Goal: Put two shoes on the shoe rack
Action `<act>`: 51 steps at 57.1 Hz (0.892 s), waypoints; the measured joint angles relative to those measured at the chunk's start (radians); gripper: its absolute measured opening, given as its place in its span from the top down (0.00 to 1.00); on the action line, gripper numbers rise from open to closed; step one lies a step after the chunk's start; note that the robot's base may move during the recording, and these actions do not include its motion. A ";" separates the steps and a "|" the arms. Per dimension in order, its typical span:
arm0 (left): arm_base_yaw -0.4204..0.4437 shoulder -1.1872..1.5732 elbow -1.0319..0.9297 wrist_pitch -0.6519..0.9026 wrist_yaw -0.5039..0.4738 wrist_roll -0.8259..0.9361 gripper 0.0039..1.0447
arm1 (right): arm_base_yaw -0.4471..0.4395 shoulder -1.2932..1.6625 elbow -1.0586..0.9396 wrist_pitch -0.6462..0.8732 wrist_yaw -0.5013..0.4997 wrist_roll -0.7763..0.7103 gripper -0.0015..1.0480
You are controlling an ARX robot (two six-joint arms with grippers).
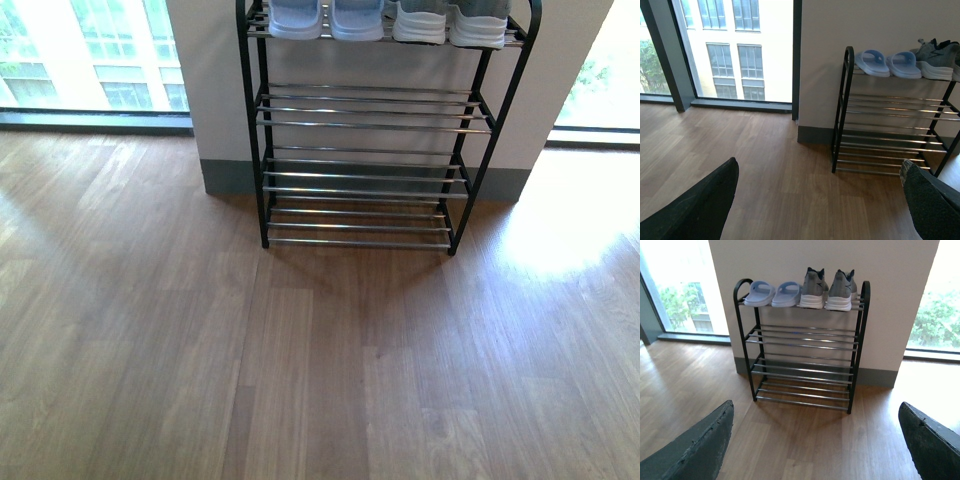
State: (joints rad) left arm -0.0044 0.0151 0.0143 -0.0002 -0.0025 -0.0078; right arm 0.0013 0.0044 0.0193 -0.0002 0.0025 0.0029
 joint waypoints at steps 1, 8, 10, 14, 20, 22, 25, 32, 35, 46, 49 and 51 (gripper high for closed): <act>0.000 0.000 0.000 0.000 0.000 0.000 0.09 | 0.000 0.000 0.000 0.000 0.000 0.000 0.09; 0.000 0.000 0.000 0.000 0.000 0.000 0.09 | 0.000 0.000 0.000 0.000 0.000 0.000 0.09; 0.000 0.000 0.000 0.000 0.000 0.000 0.09 | 0.000 0.000 0.000 0.000 0.000 0.000 0.09; 0.000 0.000 0.000 0.000 0.000 0.000 0.09 | 0.000 0.000 0.000 0.000 0.000 0.000 0.09; 0.000 0.000 0.000 0.000 0.000 0.000 0.09 | 0.000 0.000 0.000 0.000 0.000 0.000 0.09; 0.000 0.000 0.000 0.000 0.001 0.000 0.09 | 0.000 0.000 0.000 0.000 0.000 0.000 0.09; 0.000 0.000 0.000 0.000 0.000 0.000 0.09 | 0.000 0.000 0.000 0.000 0.000 0.000 0.09; 0.000 0.000 0.000 0.000 0.000 0.000 0.09 | 0.000 -0.001 0.000 0.000 0.000 0.000 0.09; 0.000 0.000 0.000 0.000 0.001 0.000 0.09 | 0.000 0.000 0.000 0.000 0.000 0.000 0.09; 0.000 0.000 0.000 0.000 0.000 0.000 0.09 | 0.000 -0.001 0.000 0.000 0.000 0.000 0.09; 0.000 0.000 0.000 0.000 0.000 0.000 0.09 | 0.000 -0.002 0.000 0.000 0.000 0.000 0.09; 0.000 0.000 0.000 0.000 0.000 0.000 0.09 | 0.000 -0.002 0.000 0.000 0.000 0.000 0.09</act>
State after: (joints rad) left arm -0.0044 0.0151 0.0143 -0.0002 -0.0021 -0.0078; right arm 0.0013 0.0029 0.0193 -0.0002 0.0021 0.0029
